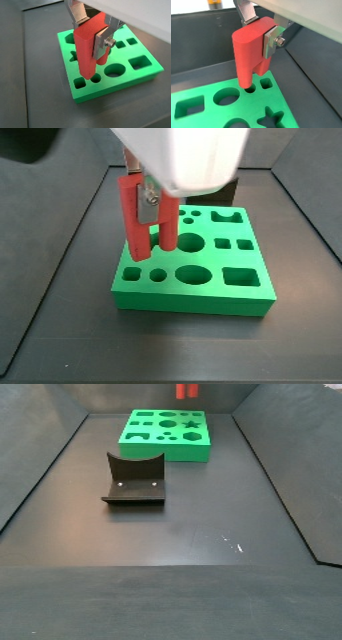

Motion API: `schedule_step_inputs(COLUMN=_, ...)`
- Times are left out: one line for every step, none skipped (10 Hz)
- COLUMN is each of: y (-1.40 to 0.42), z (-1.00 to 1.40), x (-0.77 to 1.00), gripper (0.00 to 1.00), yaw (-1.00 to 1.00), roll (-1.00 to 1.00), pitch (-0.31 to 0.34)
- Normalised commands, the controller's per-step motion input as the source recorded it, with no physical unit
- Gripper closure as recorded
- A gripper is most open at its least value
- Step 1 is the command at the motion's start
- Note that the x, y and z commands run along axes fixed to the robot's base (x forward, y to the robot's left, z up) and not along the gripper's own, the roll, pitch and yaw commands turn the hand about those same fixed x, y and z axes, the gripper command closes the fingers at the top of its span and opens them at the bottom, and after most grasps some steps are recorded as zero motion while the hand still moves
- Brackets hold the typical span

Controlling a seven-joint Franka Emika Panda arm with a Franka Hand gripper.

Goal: Insert the square-circle object.

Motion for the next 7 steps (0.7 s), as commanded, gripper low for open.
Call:
schedule_step_inputs(y=0.00, z=-0.23, x=0.00, gripper=1.00, yaw=-1.00, roll=0.00, pitch=0.014)
schedule_step_inputs(y=0.00, z=-0.41, x=0.00, gripper=1.00, yaw=-1.00, roll=0.00, pitch=0.049)
schedule_step_inputs(y=0.00, z=-0.47, x=0.00, gripper=1.00, yaw=-1.00, roll=0.00, pitch=0.073)
schedule_step_inputs(y=0.00, z=-0.48, x=-0.01, gripper=1.00, yaw=-1.00, roll=-0.03, pitch=0.080)
schedule_step_inputs(y=0.00, z=-0.29, x=0.00, gripper=1.00, yaw=-0.71, roll=-0.04, pitch=0.077)
schedule_step_inputs(y=0.00, z=-0.27, x=0.00, gripper=1.00, yaw=-0.49, roll=-0.05, pitch=0.059)
schedule_step_inputs(y=0.00, z=-0.20, x=0.00, gripper=1.00, yaw=-0.39, roll=-0.02, pitch=0.044)
